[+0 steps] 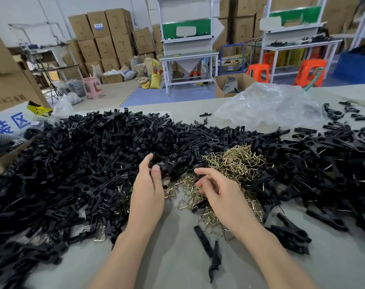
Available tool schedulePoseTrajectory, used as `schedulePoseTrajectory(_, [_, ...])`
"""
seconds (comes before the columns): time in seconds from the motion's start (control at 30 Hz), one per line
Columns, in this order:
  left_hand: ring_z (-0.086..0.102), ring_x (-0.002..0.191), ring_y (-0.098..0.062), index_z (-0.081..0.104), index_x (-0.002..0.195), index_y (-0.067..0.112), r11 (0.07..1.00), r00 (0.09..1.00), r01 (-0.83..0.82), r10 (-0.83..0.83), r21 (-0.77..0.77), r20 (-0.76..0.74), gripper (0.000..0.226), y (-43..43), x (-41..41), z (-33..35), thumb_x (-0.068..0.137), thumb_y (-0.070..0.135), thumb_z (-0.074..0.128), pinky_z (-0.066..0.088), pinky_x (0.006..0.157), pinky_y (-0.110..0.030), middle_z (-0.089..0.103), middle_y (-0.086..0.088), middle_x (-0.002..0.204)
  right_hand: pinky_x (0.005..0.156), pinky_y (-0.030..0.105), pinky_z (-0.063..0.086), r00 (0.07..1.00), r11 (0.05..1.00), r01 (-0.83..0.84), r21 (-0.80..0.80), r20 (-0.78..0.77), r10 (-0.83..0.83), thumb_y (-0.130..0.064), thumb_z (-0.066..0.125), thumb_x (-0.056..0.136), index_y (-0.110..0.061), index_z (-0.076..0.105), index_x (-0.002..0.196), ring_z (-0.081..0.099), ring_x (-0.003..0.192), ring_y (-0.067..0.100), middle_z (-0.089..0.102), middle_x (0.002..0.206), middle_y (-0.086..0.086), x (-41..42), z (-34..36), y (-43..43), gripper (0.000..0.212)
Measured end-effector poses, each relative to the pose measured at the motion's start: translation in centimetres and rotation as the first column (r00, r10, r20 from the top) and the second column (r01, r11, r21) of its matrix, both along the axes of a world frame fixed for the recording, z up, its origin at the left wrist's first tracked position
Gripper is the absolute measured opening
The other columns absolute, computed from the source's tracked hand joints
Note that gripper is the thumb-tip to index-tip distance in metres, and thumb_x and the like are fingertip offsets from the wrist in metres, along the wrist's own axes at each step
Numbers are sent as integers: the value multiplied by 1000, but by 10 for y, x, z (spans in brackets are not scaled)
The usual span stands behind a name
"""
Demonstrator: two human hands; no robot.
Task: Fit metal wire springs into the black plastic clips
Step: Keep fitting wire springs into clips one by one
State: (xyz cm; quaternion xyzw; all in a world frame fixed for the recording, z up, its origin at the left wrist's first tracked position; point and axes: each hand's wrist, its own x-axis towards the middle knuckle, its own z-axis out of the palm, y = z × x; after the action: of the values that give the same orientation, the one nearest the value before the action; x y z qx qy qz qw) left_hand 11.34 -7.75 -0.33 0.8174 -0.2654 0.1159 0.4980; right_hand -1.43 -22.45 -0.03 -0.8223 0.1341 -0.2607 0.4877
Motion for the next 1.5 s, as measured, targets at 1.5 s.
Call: schedulePoseTrajectory(1.5, [53, 65, -12, 67, 115, 46, 856, 823, 102, -358, -506, -441, 37, -3, -46, 16, 105, 18, 45, 47, 60, -31, 57, 8, 68, 70, 27, 59, 990, 828, -137, 544, 106, 93, -12, 59, 101, -25, 76, 107, 71, 76, 13, 75, 95, -6, 7, 11, 14, 22])
